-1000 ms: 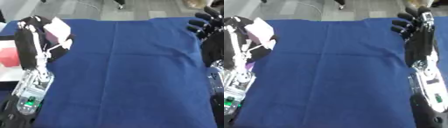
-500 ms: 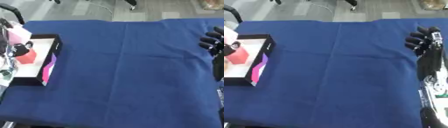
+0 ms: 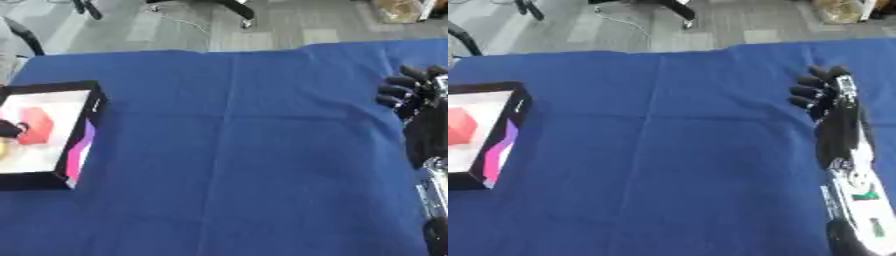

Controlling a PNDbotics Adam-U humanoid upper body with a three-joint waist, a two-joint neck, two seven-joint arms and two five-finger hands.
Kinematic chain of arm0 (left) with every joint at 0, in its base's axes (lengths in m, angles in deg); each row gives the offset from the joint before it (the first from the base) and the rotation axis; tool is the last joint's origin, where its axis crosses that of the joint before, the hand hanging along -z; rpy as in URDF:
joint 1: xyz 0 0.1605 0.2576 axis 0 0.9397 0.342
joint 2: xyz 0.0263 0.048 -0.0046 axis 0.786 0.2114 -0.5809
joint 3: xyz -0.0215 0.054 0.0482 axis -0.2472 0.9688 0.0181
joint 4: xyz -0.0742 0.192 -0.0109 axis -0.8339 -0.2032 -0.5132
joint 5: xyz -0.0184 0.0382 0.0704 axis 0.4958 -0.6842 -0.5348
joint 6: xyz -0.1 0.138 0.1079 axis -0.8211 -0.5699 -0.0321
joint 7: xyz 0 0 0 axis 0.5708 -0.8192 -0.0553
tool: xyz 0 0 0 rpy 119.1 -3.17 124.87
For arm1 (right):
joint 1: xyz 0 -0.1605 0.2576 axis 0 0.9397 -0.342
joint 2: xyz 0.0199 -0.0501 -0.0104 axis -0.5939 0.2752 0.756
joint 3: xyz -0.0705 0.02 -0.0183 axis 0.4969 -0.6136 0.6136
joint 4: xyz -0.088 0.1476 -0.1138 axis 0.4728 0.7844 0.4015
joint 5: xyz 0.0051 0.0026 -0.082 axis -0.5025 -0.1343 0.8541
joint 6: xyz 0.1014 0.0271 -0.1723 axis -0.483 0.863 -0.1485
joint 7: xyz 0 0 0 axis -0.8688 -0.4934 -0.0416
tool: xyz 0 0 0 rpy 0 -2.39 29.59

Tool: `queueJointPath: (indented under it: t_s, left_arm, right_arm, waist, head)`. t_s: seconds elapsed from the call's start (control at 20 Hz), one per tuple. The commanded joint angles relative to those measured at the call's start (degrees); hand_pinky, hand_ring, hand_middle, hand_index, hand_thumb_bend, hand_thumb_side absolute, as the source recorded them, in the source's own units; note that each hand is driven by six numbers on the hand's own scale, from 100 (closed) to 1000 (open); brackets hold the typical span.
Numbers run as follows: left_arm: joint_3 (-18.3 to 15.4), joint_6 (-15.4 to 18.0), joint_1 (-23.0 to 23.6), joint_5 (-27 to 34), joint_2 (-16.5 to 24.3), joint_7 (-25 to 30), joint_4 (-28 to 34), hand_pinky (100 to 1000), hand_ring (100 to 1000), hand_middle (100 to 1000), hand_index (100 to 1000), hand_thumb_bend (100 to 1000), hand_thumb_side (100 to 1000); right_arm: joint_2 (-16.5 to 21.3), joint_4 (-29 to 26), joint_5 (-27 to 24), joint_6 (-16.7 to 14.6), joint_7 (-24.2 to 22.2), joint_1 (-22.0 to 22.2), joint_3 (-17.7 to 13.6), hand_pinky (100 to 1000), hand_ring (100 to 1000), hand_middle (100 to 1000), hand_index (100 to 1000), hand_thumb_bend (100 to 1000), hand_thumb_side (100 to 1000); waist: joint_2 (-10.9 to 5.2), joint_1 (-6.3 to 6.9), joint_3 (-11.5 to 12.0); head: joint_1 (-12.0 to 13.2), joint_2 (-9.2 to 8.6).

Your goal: Pick up the objects with one hand, pass them to the other hand, and then place them into the box on the other side of the table.

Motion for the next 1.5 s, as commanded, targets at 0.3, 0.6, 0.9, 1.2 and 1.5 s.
queueJointPath:
  t_s: [0.3,0.6,0.9,1.2,1.5]
  left_arm:
    - [-5.9,5.6,0.6,-4.2,2.7,8.7,13.3,924,820,814,920,1000,552]
    - [-8.9,5.1,1.9,-4.6,-0.6,0.0,30.2,668,746,752,892,1000,500]
    - [-3.6,20.3,-1.3,22.9,-12.7,-32.6,38.5,542,701,713,867,1000,532]
    - [5.7,34.5,-1.9,33.5,-25.8,-47.2,38.7,542,705,717,867,961,564]
    - [14.4,38.2,-0.1,34.8,-34.8,-51.3,33.9,522,707,722,869,937,587]
  right_arm:
    - [-0.1,-0.6,0.1,-0.1,-0.2,-0.8,-0.3,714,680,641,780,100,911]
    - [0.1,-0.6,0.3,-0.3,0.0,-0.7,-0.5,713,679,639,777,100,908]
    - [-0.6,-1.3,3.8,-2.3,-1.6,0.3,-1.6,715,687,644,779,100,869]
    - [-1.6,-1.7,8.2,-5.1,-4.3,2.0,-2.0,714,687,640,782,100,849]
    - [-0.4,-2.6,11.5,-7.3,-5.2,5.1,-2.9,713,689,641,784,100,845]
  waist:
    - [-1.58,0.52,0.1]
    - [-1.52,0.17,0.7]
    - [-1.23,-1.55,0.5]
    - [-2.18,-4.89,-1.6]
    - [-2.75,-7.07,-1.1]
  head:
    - [-1.7,-1.52]
    - [-3.2,-1.50]
    - [-5.5,0.00]
    - [-7.1,1.91]
    - [-10.1,1.96]
